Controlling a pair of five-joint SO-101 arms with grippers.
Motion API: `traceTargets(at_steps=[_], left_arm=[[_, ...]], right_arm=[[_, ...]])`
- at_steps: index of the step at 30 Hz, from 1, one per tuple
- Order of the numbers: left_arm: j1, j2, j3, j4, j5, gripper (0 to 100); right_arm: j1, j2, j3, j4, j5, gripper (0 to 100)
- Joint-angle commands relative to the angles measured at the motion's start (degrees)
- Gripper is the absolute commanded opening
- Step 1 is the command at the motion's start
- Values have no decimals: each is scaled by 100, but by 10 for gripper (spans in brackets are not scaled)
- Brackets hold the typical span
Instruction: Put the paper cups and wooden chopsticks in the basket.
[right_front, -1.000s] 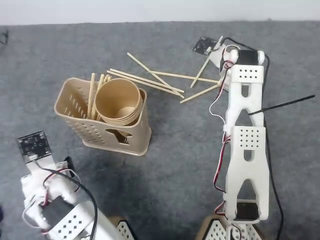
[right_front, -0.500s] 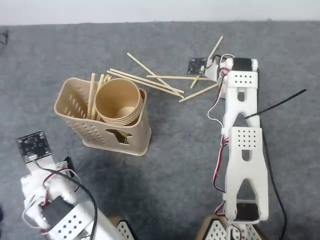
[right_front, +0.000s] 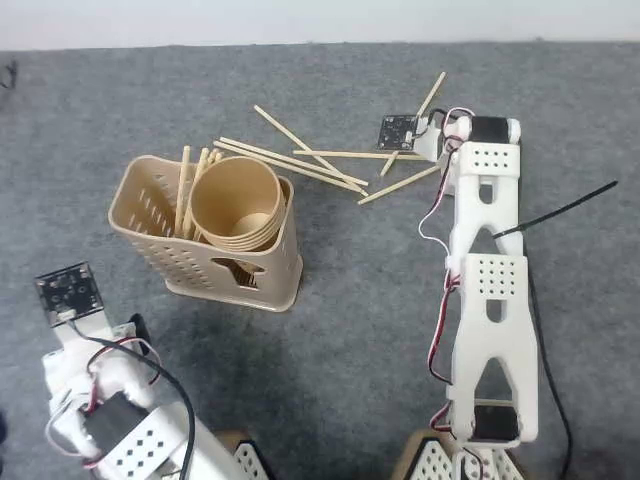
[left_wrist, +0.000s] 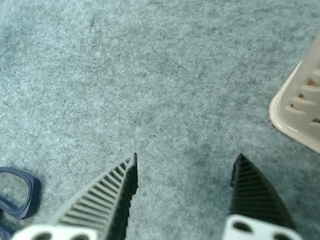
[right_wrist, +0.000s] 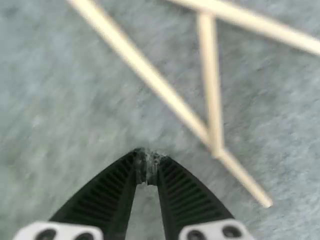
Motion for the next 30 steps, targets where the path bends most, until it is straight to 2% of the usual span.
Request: traceTargets(at_steps=[1, 3, 6, 8, 13, 19, 21, 23, 28, 30], left_arm=[[18, -44, -40, -132, -53, 287], [18, -44, -40, -123, -53, 287], [18, -44, -40, -114, -53, 287], [18, -44, -40, -114, -53, 287], [18, -44, -40, -123, -53, 287], [18, -44, -40, -132, -53, 287], [18, -44, -40, -132, -53, 287], [18, -44, -40, -132, -53, 287], [18, -44, -40, -132, -53, 287], [18, -44, -40, -132, -53, 287]], right_arm=[[312, -576, -70, 743, 343, 7], [330, -716, -70, 488, 158, 7], [295, -673, -70, -620, -818, 20], [224, -558, -70, -1402, -1310, 79], [127, 57, -70, -2844, -1389, 230], [-13, 963, -70, -5086, -1380, 242], [4, 1068, -220, -5112, -1380, 240], [4, 1077, -343, -4708, -1380, 219], [-84, 989, -721, -3011, -1380, 60], [-119, 857, -730, -2193, -1222, 52]])
